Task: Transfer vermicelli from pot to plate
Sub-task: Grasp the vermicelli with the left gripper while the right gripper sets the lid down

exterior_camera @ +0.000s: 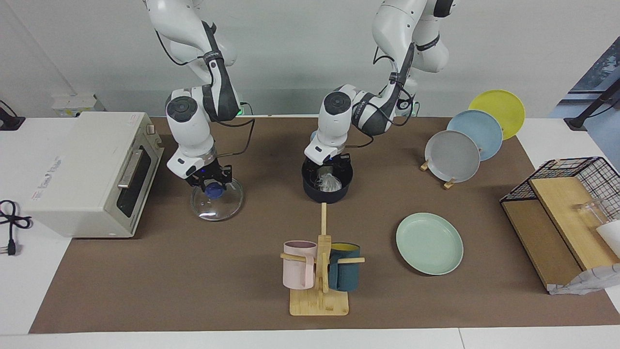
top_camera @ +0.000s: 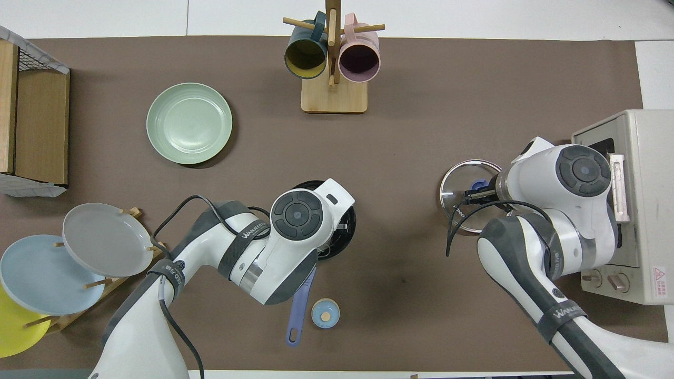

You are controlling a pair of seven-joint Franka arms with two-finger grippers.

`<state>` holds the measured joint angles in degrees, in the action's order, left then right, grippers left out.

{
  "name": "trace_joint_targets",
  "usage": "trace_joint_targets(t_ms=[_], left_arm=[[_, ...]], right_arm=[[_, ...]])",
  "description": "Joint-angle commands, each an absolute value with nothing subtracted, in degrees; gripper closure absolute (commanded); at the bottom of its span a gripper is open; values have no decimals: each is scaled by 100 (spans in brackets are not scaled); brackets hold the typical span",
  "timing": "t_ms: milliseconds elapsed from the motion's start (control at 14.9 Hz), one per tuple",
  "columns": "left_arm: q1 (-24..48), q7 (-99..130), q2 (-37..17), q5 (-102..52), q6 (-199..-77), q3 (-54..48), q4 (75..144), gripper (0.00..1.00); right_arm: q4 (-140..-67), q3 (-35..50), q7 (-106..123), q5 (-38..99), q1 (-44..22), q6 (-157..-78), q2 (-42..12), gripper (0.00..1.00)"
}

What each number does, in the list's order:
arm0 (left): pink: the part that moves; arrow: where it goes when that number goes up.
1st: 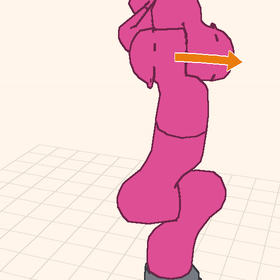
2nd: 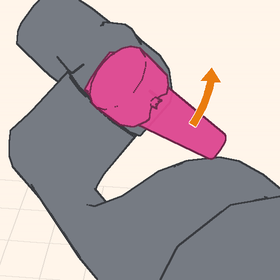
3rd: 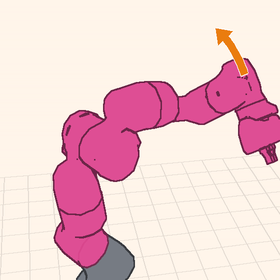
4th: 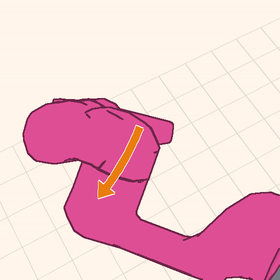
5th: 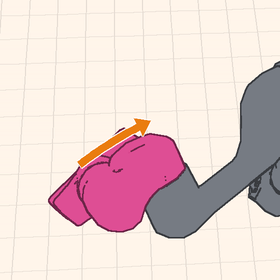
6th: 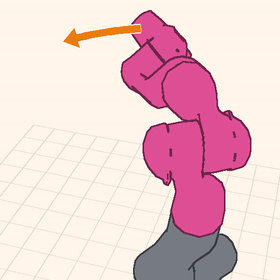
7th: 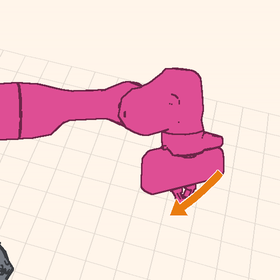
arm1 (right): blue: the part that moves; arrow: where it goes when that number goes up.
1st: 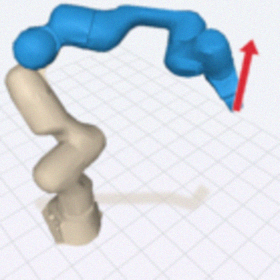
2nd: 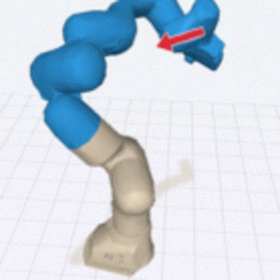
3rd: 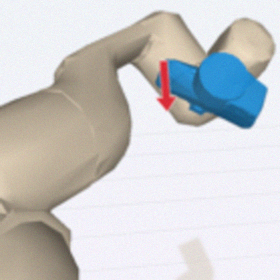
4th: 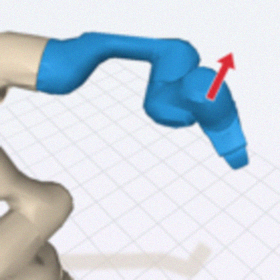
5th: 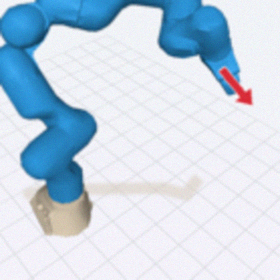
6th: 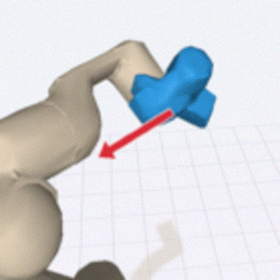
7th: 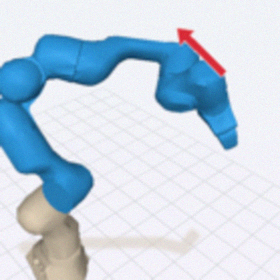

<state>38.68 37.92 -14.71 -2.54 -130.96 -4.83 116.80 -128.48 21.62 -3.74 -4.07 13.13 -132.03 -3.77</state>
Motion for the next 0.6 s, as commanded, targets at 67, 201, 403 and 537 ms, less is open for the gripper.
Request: trace_joint_targets(t_ms=[67, 201, 403, 537], left_arm=[[3955, 3744, -1433, -343, -13131, -378, 11716, 100], [3946, 3727, -1459, -352, -13087, -369, 11663, 100], [3885, 3709, -1302, -352, -12729, -378, 11506, 100], [3701, 3683, -1108, -404, -11966, -378, 11103, 100]], right_arm=[[-12842, 2215, -132, -281, 1441, -13237, -220, 0], [-12500, 2215, -123, -273, 1441, -12869, -307, 0], [-11431, 2206, -141, -272, 1433, -11520, -334, 0], [-10533, 2136, -132, -264, 1459, -10455, -343, 0]])
